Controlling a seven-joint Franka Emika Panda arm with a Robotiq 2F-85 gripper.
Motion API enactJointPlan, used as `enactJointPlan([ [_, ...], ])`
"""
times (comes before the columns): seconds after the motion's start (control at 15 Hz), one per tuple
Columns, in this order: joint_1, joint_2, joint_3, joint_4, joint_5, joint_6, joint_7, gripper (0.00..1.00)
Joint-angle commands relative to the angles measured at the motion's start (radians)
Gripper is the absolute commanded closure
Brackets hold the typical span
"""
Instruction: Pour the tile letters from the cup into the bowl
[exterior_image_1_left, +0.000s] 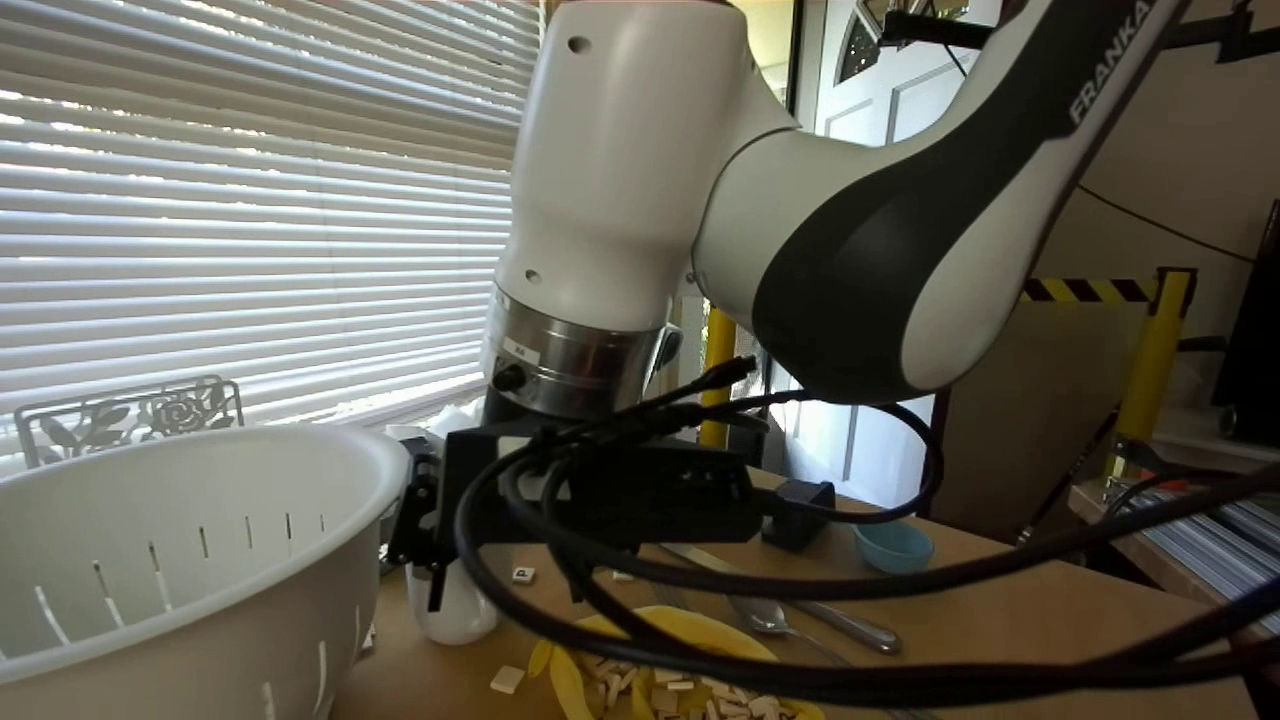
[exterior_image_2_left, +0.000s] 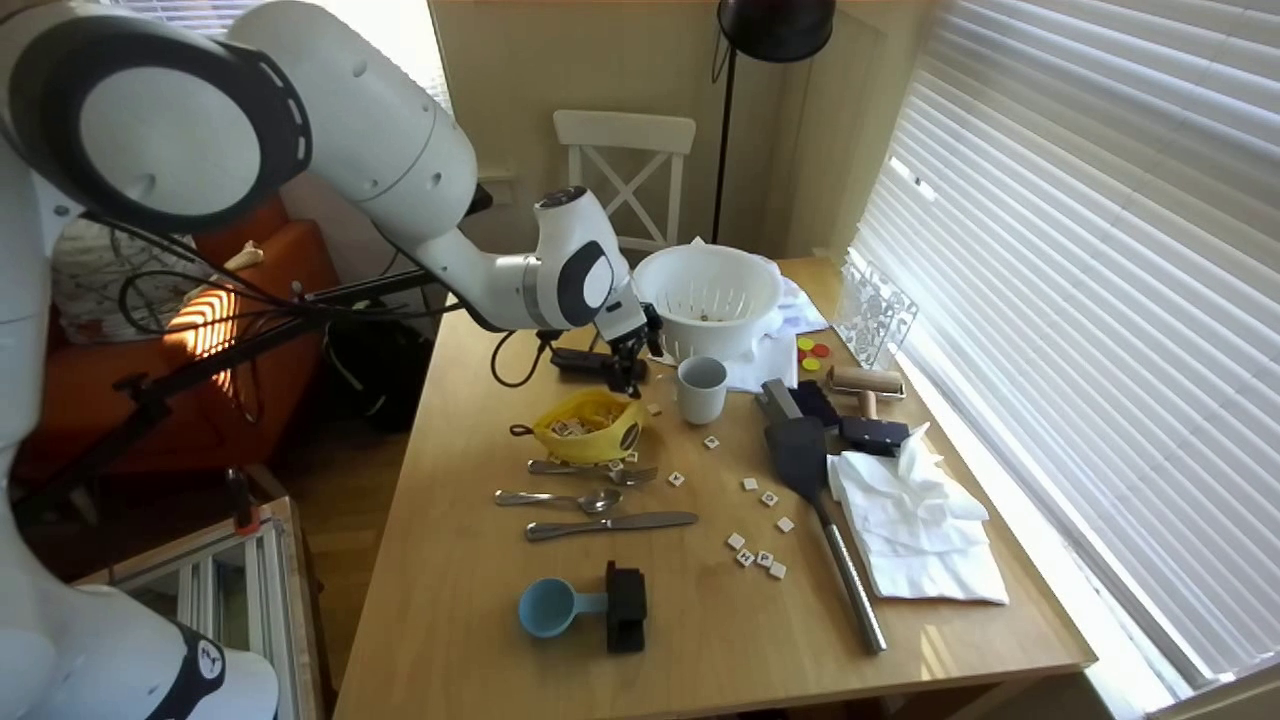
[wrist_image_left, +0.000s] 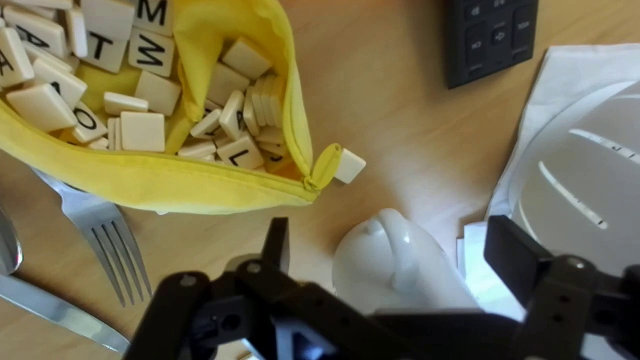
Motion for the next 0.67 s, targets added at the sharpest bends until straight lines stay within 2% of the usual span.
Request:
enactJointPlan([
  [0.0, 0.029, 0.029, -0.027, 0.032, 0.041, 0.011, -0.002, 0.0],
  [0.27, 0.038, 0.04, -0.035, 0.039, 0.051, 0.01, -0.003, 0.0],
  [0.6, 0.062, 0.06, -0.075, 0.052, 0.037, 0.028, 0.01, 0.0],
])
